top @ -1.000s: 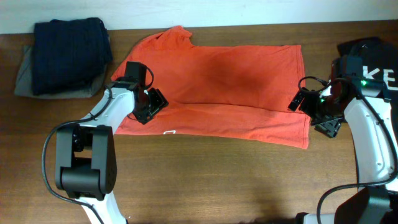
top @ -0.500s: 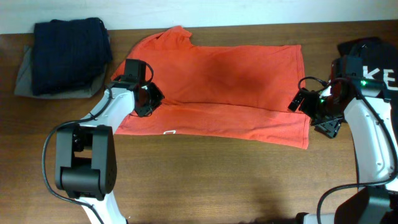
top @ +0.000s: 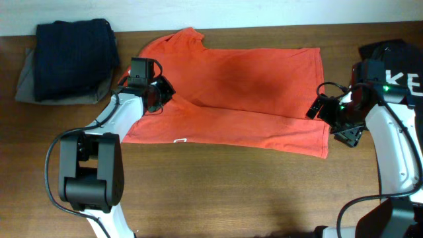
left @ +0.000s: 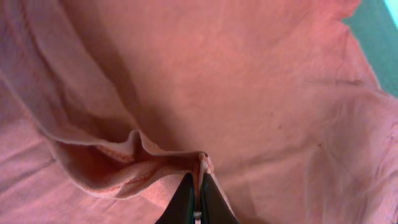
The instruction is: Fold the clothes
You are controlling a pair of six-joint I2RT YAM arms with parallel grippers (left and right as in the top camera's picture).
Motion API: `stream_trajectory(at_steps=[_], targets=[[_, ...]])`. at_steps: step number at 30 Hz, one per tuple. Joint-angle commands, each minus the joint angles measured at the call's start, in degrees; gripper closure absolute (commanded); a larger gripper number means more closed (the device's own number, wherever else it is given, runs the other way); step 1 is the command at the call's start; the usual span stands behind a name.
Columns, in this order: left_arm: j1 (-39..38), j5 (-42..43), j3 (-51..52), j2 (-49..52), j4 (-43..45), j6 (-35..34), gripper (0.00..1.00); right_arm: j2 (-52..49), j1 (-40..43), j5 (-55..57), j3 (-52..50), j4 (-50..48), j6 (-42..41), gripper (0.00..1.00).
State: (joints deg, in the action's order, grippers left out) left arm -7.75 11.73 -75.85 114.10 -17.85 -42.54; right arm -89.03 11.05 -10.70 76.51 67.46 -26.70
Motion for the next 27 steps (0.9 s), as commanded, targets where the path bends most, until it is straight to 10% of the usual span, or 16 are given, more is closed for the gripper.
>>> stream_trajectory(at_steps=[1, 4, 8, 27], targets=[[0.04, -0.63, 0.07, 0.63, 1.97, 1.90, 0.96, 0.17, -0.15, -0.72, -0.48, 0.04, 0.35, 0.01], [-0.48, -0.63, 0.07, 1.60, 4.31, 1.92, 0.94, 0.17, -0.15, -0.74, -0.48, 0.04, 0.35, 0.01], [-1.49, -0.39, 0.07, 3.52, 5.60, 2.45, 0.51, 0.15, -0.15, -0.74, -0.48, 0.07, 0.35, 0.01], [2.84, -0.04, -1.99, -9.64, 0.92, 20.61, 0.38, 0.17, -0.15, -0.72, -0.48, -1.14, 0.35, 0.01]])
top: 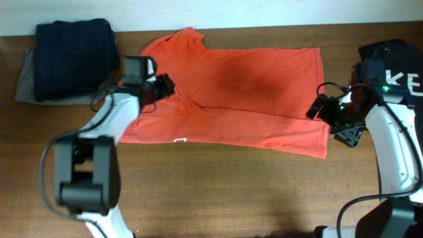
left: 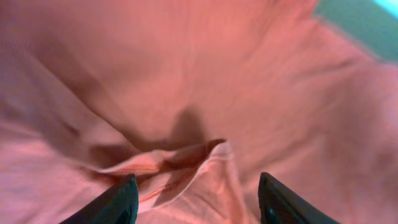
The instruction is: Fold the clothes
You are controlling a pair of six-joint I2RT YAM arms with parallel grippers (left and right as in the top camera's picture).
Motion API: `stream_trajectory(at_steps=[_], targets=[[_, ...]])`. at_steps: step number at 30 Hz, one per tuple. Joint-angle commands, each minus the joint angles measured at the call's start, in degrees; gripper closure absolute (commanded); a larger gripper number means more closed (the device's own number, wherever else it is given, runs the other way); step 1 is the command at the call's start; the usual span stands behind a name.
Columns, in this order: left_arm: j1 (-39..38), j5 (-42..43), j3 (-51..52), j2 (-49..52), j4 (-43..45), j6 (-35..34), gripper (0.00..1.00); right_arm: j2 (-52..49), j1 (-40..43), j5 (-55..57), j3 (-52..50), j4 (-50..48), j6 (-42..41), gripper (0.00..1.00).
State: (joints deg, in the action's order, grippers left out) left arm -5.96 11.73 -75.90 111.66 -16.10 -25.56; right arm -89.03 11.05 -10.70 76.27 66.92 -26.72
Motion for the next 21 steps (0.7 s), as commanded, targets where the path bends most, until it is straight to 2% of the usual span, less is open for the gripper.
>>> stream_trajectory(at_steps=[1, 3, 6, 10, 14, 21], targets=[[1.22, -0.15, -1.95, -8.28, -1.53, 4.68, 0.38, 0.17, -0.15, -0.72, -0.24, -0.87, 0.37, 0.01], [1.62, -1.68, -1.95, -9.55, -4.24, 4.24, 0.38, 0.17, -0.15, -0.72, -0.24, -1.11, 0.37, 0.01], [2.43, -2.82, -1.92, -9.77, -10.84, -0.02, 0.38, 0.17, -0.15, -0.72, -0.24, -1.11, 0.37, 0.01], [3.30, -2.75, -1.92, -6.86, -17.31, -5.75, 0.32, 0.17, -0.15, -0.72, -0.24, -1.33, 0.35, 0.01], [3.41, -1.51, -1.92, -2.19, -17.62, -12.04, 0.32, 0.15, -0.15, -0.72, -0.24, -1.73, 0.37, 0.01], [3.52, 1.16, -1.92, 3.54, -12.55, -12.41, 0.32, 0.17, -0.15, -0.72, -0.24, -0.61, 0.37, 0.01]])
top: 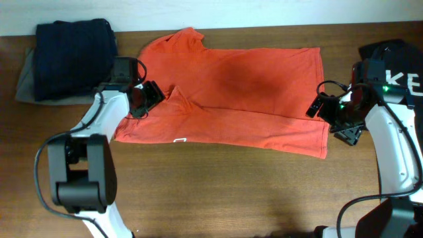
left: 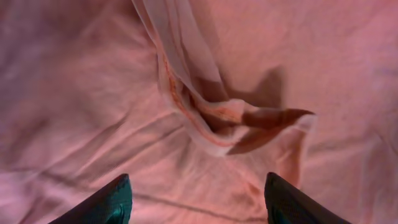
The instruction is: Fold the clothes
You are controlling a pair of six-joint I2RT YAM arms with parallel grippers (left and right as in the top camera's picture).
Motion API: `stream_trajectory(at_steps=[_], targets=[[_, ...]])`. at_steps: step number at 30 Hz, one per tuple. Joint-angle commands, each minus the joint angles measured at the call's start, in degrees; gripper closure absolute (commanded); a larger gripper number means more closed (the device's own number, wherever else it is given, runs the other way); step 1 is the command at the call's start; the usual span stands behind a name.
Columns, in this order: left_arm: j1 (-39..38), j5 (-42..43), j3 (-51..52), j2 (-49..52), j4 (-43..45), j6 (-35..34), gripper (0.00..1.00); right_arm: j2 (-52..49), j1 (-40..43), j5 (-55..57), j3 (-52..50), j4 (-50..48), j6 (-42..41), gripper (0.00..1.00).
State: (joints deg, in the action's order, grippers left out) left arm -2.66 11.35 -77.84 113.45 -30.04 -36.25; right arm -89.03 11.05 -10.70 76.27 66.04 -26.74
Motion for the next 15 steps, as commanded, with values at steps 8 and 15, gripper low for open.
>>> stream_trajectory(at_steps=[8, 15], targets=[[0.22, 1.70, 0.02, 4.04, 7.23, -1.70, 0.32, 0.17, -0.15, -0.72, -0.26, 0.31, 0.39, 0.01], [0.22, 1.70, 0.02, 4.94, 10.43, -1.70, 0.32, 0.17, -0.15, -0.72, -0.26, 0.85, 0.39, 0.01]])
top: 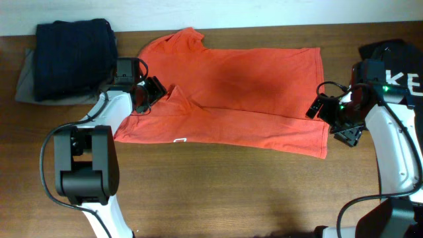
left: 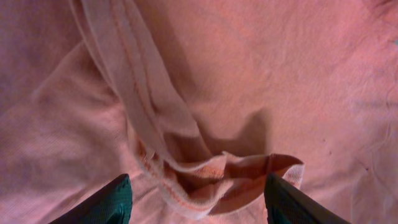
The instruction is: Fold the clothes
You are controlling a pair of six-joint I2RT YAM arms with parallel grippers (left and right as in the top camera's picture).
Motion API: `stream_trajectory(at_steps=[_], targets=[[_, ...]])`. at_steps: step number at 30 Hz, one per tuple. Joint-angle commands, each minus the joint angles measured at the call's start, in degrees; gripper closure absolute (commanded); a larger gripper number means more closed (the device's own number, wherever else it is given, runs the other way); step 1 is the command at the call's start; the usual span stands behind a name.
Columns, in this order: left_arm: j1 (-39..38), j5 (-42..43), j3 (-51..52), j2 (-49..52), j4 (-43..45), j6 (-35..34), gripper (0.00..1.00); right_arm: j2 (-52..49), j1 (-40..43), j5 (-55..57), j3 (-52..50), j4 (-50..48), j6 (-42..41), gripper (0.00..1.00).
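Observation:
An orange T-shirt (top: 244,92) lies spread across the table, its near long edge folded up over the body. My left gripper (top: 148,93) hovers at the shirt's left sleeve. In the left wrist view that gripper (left: 202,202) is open, and a bunched fold of sleeve hem (left: 205,177) lies between the two fingers, which are not closed on it. My right gripper (top: 316,108) rests at the shirt's right edge; its jaws are too small to read in the overhead view.
A folded dark navy garment (top: 73,58) sits on a grey one (top: 26,82) at the back left. A black garment with white letters (top: 396,63) lies at the far right, behind the right arm. Bare wooden table (top: 218,192) runs along the front.
My left gripper has shifted slightly toward the shirt, and the bunched sleeve hem now lies more squarely between its open fingers. The right arm and the shirt's outline look unchanged.
My left gripper was first shut on a pinch of sleeve hem over the shirt. Then it was open, the hem dropped in a loose fold. Then it stood further left at the sleeve's edge, and now it sits open over that fold. The right arm stayed put.

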State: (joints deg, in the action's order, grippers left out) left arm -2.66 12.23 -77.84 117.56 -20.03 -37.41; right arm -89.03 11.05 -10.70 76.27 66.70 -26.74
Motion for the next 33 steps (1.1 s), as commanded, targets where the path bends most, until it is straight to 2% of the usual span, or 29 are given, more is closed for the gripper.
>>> stream_trajectory(at_steps=[1, 5, 9, 28, 33], targets=[[0.22, 0.83, 0.02, 0.83, 0.46, -0.55, 0.32, 0.17, -0.15, -0.72, -0.26, 0.17, 0.39, 0.01], [0.22, 0.85, 0.02, 0.85, 0.98, -0.55, 0.33, 0.17, -0.15, -0.72, -0.26, 0.17, 0.39, 0.01], [0.22, 0.37, 0.02, 1.05, 2.84, -0.55, 0.44, 0.17, -0.15, -0.74, -0.26, 0.22, 0.39, 0.01], [0.22, 1.92, 0.00, 3.63, 4.68, -1.75, 0.45, 0.17, -0.15, -0.72, -0.26, 1.90, 0.39, 0.01], [0.22, 1.92, 0.00, 3.63, 8.15, -1.75, 0.58, 0.15, -0.15, -0.72, -0.26, 1.88, 0.39, 0.01]])
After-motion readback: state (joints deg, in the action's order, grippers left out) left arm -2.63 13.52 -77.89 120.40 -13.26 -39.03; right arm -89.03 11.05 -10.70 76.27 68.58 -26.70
